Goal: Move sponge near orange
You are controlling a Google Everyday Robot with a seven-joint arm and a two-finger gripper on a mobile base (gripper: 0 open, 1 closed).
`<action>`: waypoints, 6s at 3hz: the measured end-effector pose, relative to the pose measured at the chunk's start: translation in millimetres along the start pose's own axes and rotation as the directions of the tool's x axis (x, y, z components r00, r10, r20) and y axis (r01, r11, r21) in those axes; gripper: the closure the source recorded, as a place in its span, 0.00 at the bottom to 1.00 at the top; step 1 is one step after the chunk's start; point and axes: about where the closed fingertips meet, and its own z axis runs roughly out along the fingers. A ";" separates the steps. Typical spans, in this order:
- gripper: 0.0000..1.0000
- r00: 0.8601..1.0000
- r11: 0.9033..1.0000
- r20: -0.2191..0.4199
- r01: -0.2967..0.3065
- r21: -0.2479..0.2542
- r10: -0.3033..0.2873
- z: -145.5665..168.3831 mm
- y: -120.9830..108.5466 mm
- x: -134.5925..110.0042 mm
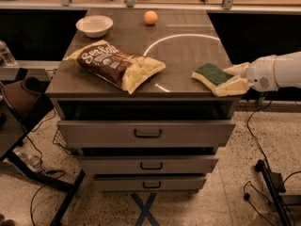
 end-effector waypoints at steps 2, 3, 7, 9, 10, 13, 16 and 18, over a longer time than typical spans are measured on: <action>0.00 1.000 1.000 -0.004 -0.001 0.001 0.001 0.3 0.1 -2.0; 0.00 0.999 0.999 -0.039 -0.024 0.037 0.025 -0.9 -2.7 -12.3; 0.72 0.999 0.999 -0.039 -0.026 0.029 0.027 11.4 4.0 -20.5; 1.00 0.999 1.000 -0.040 -0.015 0.027 0.016 13.1 4.7 -25.7; 1.00 0.999 0.999 -0.041 0.023 0.047 -0.021 4.0 0.7 -42.4; 1.00 0.967 0.980 -0.254 0.017 0.199 0.035 27.5 -80.5 -181.7; 1.00 0.972 0.971 -0.229 0.012 0.240 0.045 33.6 -95.4 -205.2; 1.00 0.970 0.950 -0.204 -0.068 0.306 0.135 109.2 -128.7 -215.7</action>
Offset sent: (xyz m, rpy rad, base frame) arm 0.0000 0.0001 0.0000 0.0000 0.0001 0.0002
